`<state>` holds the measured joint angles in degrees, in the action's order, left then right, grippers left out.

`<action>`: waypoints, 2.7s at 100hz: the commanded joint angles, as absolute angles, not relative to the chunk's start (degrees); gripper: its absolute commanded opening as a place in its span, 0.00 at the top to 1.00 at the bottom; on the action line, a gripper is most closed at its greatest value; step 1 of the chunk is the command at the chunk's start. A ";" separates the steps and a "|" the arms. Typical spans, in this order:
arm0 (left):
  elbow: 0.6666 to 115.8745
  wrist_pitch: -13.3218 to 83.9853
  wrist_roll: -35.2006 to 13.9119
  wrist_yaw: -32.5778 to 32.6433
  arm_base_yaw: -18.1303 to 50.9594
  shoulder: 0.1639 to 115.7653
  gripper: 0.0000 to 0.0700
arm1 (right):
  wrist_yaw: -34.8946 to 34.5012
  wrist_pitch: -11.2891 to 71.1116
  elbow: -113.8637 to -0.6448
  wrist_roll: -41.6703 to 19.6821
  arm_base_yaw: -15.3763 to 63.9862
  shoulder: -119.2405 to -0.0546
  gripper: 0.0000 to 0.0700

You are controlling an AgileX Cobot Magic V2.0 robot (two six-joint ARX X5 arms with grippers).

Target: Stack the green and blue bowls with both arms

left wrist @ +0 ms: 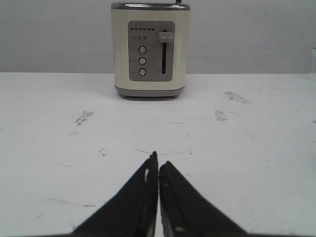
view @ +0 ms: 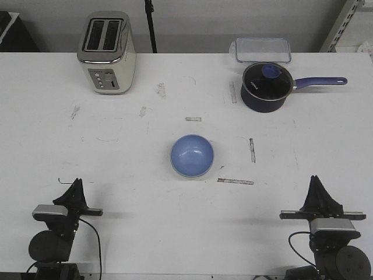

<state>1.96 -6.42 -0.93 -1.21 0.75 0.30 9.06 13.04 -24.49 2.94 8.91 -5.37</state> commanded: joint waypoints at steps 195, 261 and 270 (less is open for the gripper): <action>0.69 -7.35 -0.67 -1.04 0.64 0.19 1.00 | -1.93 -4.25 -0.71 -4.71 0.03 -0.08 0.99; 0.69 -7.35 -0.67 -1.04 0.67 0.19 1.00 | -1.56 -4.25 -0.73 -4.69 0.03 -0.08 0.99; 0.69 -7.38 -0.67 -1.04 0.64 0.19 1.00 | -1.56 -4.25 -0.73 -4.69 0.03 -0.08 0.99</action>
